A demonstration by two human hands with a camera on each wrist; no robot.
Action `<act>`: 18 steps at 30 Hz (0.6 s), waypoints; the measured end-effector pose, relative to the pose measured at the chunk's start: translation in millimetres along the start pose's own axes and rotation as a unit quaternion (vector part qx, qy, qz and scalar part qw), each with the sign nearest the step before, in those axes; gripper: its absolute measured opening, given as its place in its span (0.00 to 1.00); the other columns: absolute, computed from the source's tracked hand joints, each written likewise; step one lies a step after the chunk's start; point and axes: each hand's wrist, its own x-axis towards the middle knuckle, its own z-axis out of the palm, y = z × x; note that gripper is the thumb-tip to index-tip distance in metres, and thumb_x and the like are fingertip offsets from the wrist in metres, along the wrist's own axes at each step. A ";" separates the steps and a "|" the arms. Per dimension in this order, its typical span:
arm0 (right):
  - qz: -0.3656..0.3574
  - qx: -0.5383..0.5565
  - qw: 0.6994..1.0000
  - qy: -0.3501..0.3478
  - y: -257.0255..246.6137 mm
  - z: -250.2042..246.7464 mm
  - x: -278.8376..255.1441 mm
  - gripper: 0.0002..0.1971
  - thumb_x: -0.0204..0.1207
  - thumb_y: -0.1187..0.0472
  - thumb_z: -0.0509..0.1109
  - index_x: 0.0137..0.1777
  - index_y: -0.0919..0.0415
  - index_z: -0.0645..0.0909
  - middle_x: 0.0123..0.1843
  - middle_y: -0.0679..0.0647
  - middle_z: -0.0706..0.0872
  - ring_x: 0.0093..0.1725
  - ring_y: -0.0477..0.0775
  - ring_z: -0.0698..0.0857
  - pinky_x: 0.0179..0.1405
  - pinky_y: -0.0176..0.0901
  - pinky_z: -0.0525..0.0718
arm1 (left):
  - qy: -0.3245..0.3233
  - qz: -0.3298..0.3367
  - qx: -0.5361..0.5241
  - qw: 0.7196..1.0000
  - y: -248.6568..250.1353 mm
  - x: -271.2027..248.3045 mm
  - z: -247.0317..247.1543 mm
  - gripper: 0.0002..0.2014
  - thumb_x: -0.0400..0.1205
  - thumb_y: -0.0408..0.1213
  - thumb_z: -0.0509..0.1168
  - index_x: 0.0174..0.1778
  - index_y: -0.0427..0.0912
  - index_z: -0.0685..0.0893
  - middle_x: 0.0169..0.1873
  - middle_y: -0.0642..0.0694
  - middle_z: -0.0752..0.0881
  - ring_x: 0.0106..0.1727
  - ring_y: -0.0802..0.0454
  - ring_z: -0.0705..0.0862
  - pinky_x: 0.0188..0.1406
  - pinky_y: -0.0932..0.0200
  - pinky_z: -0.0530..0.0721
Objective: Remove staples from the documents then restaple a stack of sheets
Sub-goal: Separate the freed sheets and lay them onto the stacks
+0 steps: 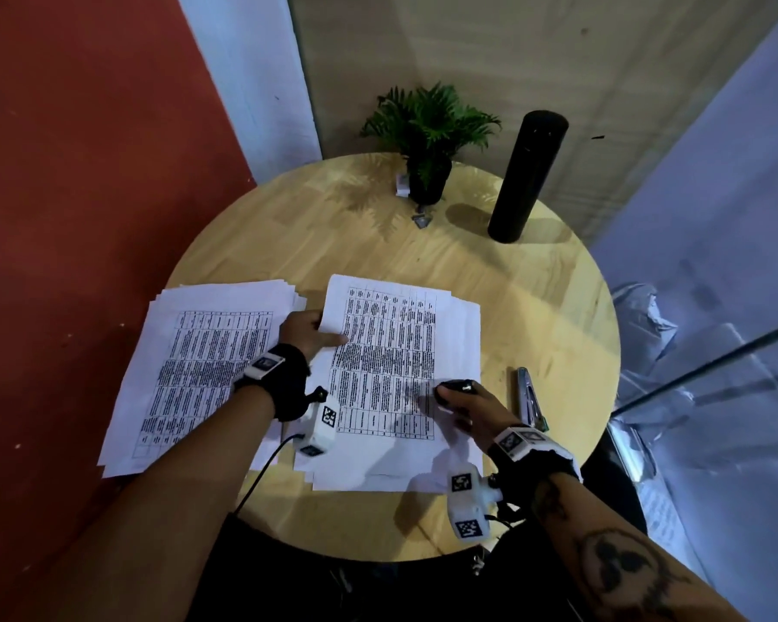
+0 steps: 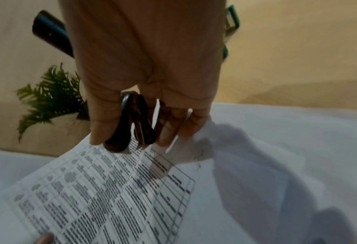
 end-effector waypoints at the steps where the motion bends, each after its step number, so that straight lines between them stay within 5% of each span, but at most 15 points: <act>1: -0.012 0.021 1.000 0.008 -3.3 -4.1 -4.7 0.05 0.73 0.67 0.72 0.43 0.56 0.80 0.36 0.51 0.87 0.39 0.48 0.83 0.36 0.38 0.73 | 0.013 0.026 -0.012 0.999 1.4 -5.8 -3.6 0.19 0.68 0.26 0.77 0.56 0.30 0.86 0.54 0.33 0.88 0.56 0.41 0.86 0.61 0.44 0.82; 4: -0.063 0.043 0.997 0.020 -27.8 -15.5 -17.8 0.06 0.74 0.67 0.71 0.44 0.54 0.80 0.39 0.46 0.88 0.44 0.43 0.84 0.42 0.40 0.74 | 0.039 0.068 -0.083 0.993 11.1 -24.9 -16.1 0.11 0.67 0.23 0.77 0.44 0.35 0.89 0.41 0.41 0.91 0.49 0.44 0.88 0.58 0.42 0.84; 7: -0.140 0.012 0.990 0.015 -67.3 -21.4 -37.7 0.08 0.71 0.63 0.73 0.47 0.52 0.82 0.44 0.47 0.87 0.50 0.45 0.82 0.51 0.43 0.72 | 0.043 0.112 -0.152 0.981 31.6 -47.9 -26.8 0.12 0.68 0.17 0.73 0.36 0.39 0.85 0.25 0.60 0.88 0.30 0.64 0.86 0.42 0.60 0.84; 9: -0.186 -0.014 0.982 -0.006 -95.3 -19.8 -54.8 0.13 0.64 0.58 0.79 0.48 0.51 0.83 0.51 0.50 0.86 0.54 0.47 0.81 0.54 0.44 0.71 | 0.032 0.139 -0.193 0.971 47.2 -65.1 -34.7 0.15 0.68 0.12 0.69 0.36 0.37 0.85 0.25 0.59 0.88 0.29 0.66 0.85 0.34 0.68 0.84; 12: -0.241 -0.047 0.968 -0.050 -133.2 -11.7 -85.4 0.15 0.56 0.53 0.82 0.43 0.47 0.85 0.69 0.49 0.76 0.62 0.49 0.78 0.49 0.40 0.75 | 0.027 0.195 -0.193 0.961 61.9 -81.9 -49.9 0.21 0.67 0.13 0.70 0.31 0.48 0.92 0.31 0.58 0.90 0.36 0.63 0.88 0.41 0.66 0.87; 15: -0.287 -0.086 0.947 -0.112 -161.7 -4.9 -113.2 0.27 0.40 0.41 0.85 0.43 0.44 0.88 0.61 0.49 0.80 0.52 0.42 0.82 0.40 0.32 0.76 | 0.017 0.218 -0.198 0.956 74.8 -96.3 -63.2 0.23 0.67 0.15 0.72 0.33 0.54 0.92 0.35 0.57 0.91 0.40 0.62 0.89 0.44 0.66 0.87; 18: -0.299 -0.099 0.935 -0.164 -178.5 -1.0 -133.2 0.35 0.33 0.39 0.86 0.47 0.44 0.88 0.50 0.45 0.88 0.48 0.44 0.84 0.42 0.37 0.75 | 0.014 0.242 -0.204 0.949 87.1 -111.4 -74.0 0.21 0.67 0.17 0.72 0.34 0.53 0.93 0.37 0.55 0.92 0.42 0.60 0.90 0.44 0.65 0.87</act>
